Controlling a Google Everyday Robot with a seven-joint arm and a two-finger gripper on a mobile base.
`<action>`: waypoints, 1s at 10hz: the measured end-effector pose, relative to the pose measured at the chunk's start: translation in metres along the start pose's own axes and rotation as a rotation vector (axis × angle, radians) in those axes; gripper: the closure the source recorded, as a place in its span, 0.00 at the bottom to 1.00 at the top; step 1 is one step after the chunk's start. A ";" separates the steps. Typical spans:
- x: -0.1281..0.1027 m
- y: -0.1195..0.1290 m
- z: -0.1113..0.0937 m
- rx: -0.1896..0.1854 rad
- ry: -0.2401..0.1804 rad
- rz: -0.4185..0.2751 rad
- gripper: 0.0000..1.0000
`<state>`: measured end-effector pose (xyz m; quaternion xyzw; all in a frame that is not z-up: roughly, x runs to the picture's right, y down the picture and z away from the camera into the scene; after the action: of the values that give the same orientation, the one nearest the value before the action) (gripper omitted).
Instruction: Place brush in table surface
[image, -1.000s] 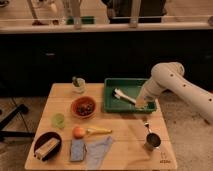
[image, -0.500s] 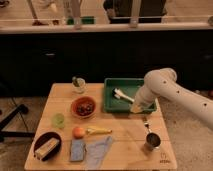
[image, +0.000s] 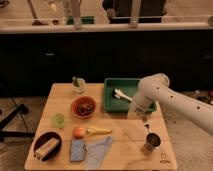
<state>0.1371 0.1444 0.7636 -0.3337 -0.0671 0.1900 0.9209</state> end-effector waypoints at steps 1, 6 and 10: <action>-0.004 0.004 0.007 -0.003 0.006 0.002 0.97; -0.018 -0.045 -0.005 0.085 0.043 0.035 0.46; -0.022 -0.082 -0.009 0.140 0.042 0.074 0.20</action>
<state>0.1446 0.0728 0.8088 -0.2747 -0.0221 0.2214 0.9354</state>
